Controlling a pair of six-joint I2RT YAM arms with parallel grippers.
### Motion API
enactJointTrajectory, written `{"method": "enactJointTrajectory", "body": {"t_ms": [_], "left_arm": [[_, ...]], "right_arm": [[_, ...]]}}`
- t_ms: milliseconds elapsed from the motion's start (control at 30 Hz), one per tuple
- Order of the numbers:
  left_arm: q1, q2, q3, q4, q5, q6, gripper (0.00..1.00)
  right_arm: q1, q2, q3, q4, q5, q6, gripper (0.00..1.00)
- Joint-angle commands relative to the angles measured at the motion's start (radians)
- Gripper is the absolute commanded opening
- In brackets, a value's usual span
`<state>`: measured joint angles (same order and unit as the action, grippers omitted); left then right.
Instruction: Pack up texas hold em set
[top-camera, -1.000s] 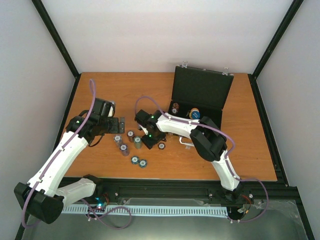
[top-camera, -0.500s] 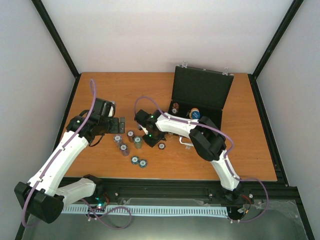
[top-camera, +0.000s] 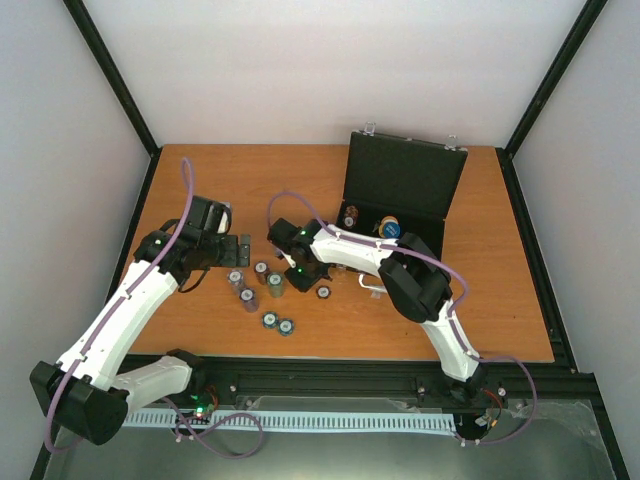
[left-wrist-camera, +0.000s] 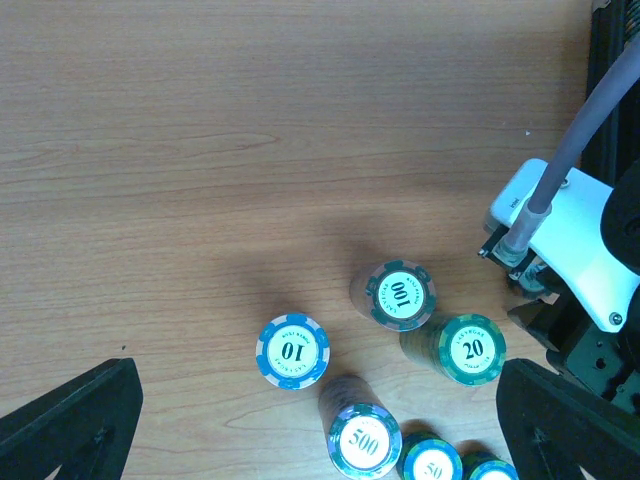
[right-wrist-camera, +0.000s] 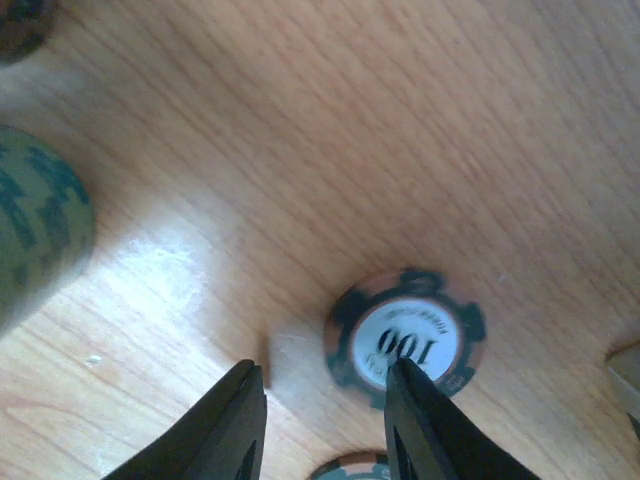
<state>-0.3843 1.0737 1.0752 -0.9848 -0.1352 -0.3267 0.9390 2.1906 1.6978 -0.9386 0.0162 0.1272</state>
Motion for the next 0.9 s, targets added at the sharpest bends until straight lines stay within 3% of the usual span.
{"method": "enactJointTrajectory", "body": {"t_ms": [0,233,367,500,600,867], "left_arm": [[-0.002,-0.001,0.003,0.011,-0.008,-0.009,1.0],[-0.002,0.002,0.002,0.018,-0.004,-0.008,1.0],[-0.002,0.011,0.006,0.021,0.003,-0.007,1.0],[-0.002,0.012,0.012,0.02,-0.001,-0.003,1.0],[-0.002,0.011,0.014,0.018,-0.005,0.0,1.0],[-0.002,0.013,0.015,0.024,-0.007,-0.007,1.0]], "right_arm": [[0.001,-0.019,0.011,-0.03,0.048,0.001,0.27],[0.001,-0.065,0.002,-0.047,0.043,0.011,0.31],[0.0,-0.074,0.01,-0.041,0.058,0.009,0.53],[-0.002,-0.075,0.043,-0.054,0.066,-0.004,0.88],[-0.017,-0.061,0.067,-0.067,0.033,-0.025,0.99],[-0.074,-0.018,0.136,-0.111,-0.076,-0.061,1.0]]}}
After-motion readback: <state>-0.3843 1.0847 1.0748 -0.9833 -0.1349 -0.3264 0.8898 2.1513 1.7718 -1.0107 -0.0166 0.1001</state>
